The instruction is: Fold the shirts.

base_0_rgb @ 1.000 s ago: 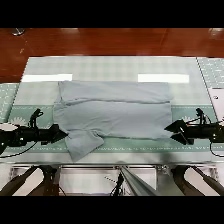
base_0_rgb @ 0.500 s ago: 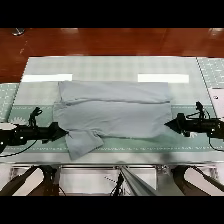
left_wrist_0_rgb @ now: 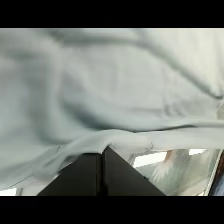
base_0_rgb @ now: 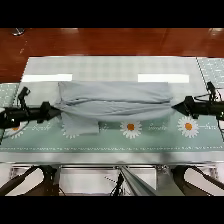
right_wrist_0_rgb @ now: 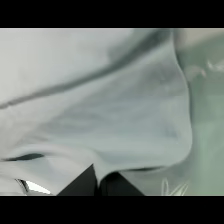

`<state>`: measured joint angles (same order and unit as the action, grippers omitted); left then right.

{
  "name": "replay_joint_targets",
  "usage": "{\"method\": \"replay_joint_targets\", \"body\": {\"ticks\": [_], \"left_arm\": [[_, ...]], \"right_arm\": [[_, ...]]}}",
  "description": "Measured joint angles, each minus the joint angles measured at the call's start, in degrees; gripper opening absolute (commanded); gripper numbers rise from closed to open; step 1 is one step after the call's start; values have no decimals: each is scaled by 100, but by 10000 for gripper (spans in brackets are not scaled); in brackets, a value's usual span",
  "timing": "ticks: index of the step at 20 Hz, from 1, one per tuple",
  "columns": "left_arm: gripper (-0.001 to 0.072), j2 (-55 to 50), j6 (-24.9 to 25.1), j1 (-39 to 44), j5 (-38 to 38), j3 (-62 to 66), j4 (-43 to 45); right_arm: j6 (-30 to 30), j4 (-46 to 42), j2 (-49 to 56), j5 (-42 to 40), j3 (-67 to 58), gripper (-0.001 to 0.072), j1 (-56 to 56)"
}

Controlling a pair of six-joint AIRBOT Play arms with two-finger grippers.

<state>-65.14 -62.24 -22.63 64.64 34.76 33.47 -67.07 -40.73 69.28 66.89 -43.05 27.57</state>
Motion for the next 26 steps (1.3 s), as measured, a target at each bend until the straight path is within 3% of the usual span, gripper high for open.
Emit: {"method": "replay_joint_targets", "body": {"ticks": [3, 12, 21, 22, 23, 24, 26], "left_arm": [[24, -785, -151, 275, 4, 1010, -140], [24, -3180, -1270, 857, 44, 4155, -234], [26, -4133, -1453, 990, 114, 5158, -184], [107, -4186, -1408, 1005, 111, 5180, -184], [442, -4223, -1340, 1019, 94, 5191, -179], [708, -4247, -1281, 1032, 107, 5204, -184], [706, -4280, -1226, 1014, 297, 5283, -175]], "right_arm": [[-197, -7, 459, -264, -588, 26, -302], [-612, 81, 1862, -531, -2227, 27, -649], [-629, 339, 2688, -721, -2841, 43, -667], [-573, 455, 2767, -756, -2859, 268, -667], [-498, 577, 2835, -787, -2868, 588, -667], [-420, 719, 2898, -841, -2872, 629, -667], [-282, 975, 2966, -831, -2905, 629, -654]]}}
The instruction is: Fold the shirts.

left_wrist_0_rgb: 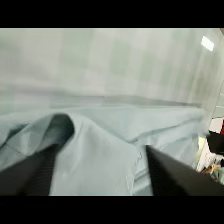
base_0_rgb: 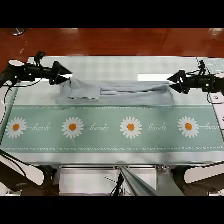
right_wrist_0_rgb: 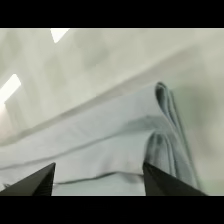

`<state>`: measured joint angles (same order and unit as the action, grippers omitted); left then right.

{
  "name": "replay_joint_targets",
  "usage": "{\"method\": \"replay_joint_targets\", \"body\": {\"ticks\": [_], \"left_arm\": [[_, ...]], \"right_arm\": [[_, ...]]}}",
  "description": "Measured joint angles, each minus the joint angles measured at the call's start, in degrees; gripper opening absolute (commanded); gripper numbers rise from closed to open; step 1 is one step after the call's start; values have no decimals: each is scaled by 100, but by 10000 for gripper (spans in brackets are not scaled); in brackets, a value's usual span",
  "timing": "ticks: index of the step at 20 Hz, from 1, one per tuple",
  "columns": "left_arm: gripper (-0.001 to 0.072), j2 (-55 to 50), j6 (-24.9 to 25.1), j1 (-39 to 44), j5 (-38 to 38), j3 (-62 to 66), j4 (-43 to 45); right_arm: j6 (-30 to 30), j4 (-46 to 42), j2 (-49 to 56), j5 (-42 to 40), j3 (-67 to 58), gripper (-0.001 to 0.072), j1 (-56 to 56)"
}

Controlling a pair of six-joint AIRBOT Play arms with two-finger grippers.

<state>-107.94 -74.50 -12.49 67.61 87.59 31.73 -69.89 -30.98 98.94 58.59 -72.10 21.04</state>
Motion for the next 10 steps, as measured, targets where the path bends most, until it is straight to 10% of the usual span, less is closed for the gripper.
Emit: {"method": "replay_joint_targets", "body": {"ticks": [6, 10], "left_arm": [[705, 396, -527, -708, 1508, 374, 1545], [705, 1606, -789, -1309, 1082, -708, 2855]], "right_arm": [[-31, -212, -35, 992, -527, 627, 546], [-481, -1414, -203, 1394, -588, 627, 909]]}}
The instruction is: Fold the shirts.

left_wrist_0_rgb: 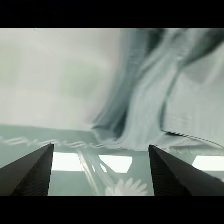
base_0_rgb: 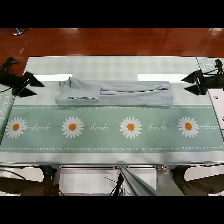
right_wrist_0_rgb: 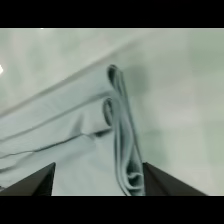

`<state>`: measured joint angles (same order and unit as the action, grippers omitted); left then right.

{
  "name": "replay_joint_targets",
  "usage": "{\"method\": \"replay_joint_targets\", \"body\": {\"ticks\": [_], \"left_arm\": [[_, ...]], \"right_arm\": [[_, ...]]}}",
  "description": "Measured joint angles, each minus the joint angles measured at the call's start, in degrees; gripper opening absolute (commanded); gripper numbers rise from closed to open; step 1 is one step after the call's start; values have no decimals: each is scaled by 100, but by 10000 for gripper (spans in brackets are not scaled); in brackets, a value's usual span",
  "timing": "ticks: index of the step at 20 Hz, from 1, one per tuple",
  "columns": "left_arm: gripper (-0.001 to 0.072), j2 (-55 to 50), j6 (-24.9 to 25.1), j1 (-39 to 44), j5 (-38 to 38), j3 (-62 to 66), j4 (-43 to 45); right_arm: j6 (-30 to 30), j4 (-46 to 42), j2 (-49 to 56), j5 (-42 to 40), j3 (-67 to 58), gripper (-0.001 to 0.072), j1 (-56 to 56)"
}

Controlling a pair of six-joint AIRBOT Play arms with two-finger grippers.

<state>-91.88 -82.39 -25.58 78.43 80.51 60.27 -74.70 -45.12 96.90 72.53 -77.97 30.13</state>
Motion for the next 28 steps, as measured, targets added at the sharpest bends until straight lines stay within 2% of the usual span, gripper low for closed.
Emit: {"method": "replay_joint_targets", "body": {"ticks": [2, 5, 7, 11, 12, 13, 14, 15, 16, 17, 18, 22, 25, 28], "left_arm": [[705, 861, 125, -122, -848, -1075, -162], [705, 1958, 708, 15, -1917, -2627, -1038], [705, 2382, 1045, 293, -2210, -3298, -1565], [705, 2623, 1480, 1154, -2260, -3845, -2046], [705, 2623, 1541, 1377, -2269, -3901, -2092], [705, 2610, 1587, 1572, -2284, -3936, -2153], [703, 2579, 1620, 1755, -2297, -3967, -2218], [686, 2546, 1641, 1897, -2315, -3987, -2262], [428, 2518, 1661, 2020, -2321, -4000, -2321], [76, 2492, 1674, 2122, -2326, -4009, -2361], [25, 2474, 1690, 2192, -2321, -4019, -2415], [23, 2441, 1893, 2671, -2302, -4033, -3034], [23, 2328, 2015, 3493, -2726, -3908, -3318], [23, 1777, 2063, 4428, -3141, -3281, -3440]], "right_arm": [[-138, -345, -28, -28, 168, 627, 22], [-192, -479, 42, -236, 372, 627, -151], [-221, -448, 149, -424, 435, 626, -334], [-212, -195, 354, -667, 476, 597, -850], [-181, -131, 382, -719, 479, 536, -994], [-162, -96, 411, -815, 479, 346, -1130], [-138, -122, 431, -907, 483, 22, -1244], [-116, -103, 446, -940, 483, 27, -1335], [-66, -9, 437, -929, 476, 26, -1392], [-13, 31, 407, -896, 472, 26, -1419], [31, 37, 334, -782, 468, 26, -1410], [278, -208, -544, -142, 503, 26, -1209], [380, -745, -1808, 251, 857, 26, -1040], [313, -1158, -3346, 470, 1458, 26, -953]]}}
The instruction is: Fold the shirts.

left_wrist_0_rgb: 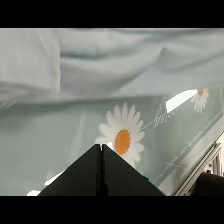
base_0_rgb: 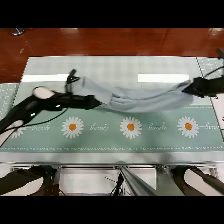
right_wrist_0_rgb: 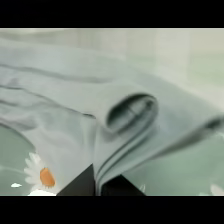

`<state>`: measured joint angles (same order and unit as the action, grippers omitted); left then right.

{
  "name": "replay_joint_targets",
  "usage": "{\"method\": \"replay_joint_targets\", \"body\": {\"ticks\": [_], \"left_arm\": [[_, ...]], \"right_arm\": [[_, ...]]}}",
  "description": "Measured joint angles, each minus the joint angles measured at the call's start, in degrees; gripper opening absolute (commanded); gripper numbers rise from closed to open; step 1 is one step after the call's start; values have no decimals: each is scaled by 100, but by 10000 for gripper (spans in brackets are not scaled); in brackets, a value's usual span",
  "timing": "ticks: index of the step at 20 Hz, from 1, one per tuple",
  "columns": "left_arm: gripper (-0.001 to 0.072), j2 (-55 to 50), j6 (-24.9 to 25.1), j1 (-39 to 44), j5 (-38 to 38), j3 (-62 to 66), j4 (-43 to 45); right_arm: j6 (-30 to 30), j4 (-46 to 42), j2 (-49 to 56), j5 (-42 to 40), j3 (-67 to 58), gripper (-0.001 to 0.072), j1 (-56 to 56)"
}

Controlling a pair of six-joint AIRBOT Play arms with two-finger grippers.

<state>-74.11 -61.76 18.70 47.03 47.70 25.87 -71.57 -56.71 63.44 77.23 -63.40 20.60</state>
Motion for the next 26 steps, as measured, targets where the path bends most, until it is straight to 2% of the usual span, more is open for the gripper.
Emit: {"method": "replay_joint_targets", "body": {"ticks": [3, 7, 13, 17, 21, 26], "left_arm": [[22, -918, -83, 802, -166, 1054, 31], [23, -2260, -522, 1674, -4, 2614, 133], [24, -3630, -1121, 2889, 352, 4087, 155], [24, -4059, -1276, 3416, 741, 4474, 155], [23, -4059, -1390, 2979, 846, 4629, 157], [23, -3327, -1517, 1259, 1165, 4656, 175]], "right_arm": [[-330, -197, -1373, 122, 527, 26, 33], [-752, -289, -2479, 269, 831, 27, 48], [-949, -20, -2920, 363, 935, 26, 48], [-973, 81, -2951, 321, 946, 26, 48], [-986, 216, -2944, 293, 946, 26, 22], [-992, 621, -2688, 48, 938, 26, -702]]}}
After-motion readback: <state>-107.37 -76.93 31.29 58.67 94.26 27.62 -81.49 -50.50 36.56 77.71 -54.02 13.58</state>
